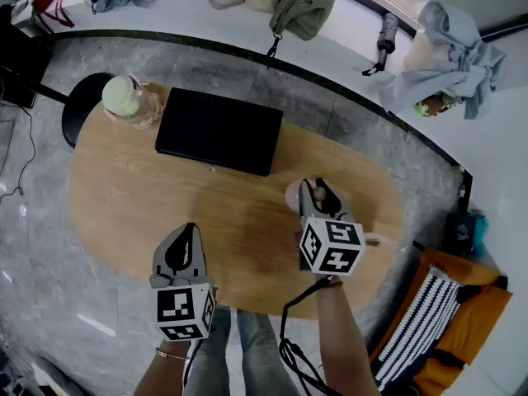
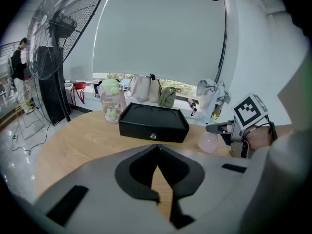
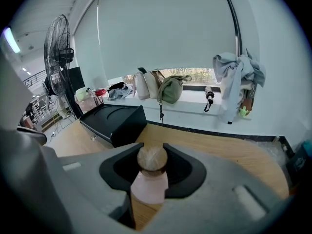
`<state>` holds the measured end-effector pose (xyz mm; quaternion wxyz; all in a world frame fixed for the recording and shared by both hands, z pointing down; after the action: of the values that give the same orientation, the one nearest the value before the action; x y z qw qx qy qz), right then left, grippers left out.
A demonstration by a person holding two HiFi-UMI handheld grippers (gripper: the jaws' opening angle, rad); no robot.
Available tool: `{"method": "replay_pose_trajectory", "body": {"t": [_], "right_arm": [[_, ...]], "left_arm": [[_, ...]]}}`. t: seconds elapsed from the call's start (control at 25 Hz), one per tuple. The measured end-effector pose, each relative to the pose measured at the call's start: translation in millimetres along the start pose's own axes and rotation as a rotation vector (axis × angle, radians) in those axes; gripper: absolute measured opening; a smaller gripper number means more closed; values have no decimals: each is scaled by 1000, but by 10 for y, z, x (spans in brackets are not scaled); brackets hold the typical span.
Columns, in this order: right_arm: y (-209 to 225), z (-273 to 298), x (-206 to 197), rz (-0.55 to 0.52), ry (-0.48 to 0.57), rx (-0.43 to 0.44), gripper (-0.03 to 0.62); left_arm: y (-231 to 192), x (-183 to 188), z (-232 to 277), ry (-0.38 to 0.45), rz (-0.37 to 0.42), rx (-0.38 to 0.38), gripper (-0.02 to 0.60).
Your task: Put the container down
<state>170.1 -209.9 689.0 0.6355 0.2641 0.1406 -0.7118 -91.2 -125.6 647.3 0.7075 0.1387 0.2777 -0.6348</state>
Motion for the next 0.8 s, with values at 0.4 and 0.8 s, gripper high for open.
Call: {"method": "replay_pose_trajectory", "body": {"t": [0.4,0.8], "right_arm": [[-3,25,-42,3,2,8,126],[-25,10,-80,-1,23,3,126]], "left_arm": [[45,-54,-9,-7,-1,0,-3],[66,-104,-3,-18,2,-4,-3]]}}
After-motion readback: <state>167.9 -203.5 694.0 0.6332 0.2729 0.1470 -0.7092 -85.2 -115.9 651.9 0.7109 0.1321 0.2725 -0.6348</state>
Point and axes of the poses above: the fingertips, and each gripper's own axes: z forward along the fingers, y to its right, x out of its top, the point moved 6 cm from there along -z, backward along the fingers, and after that the axes turned 12 degrees about -y, right-handed, at the moved point
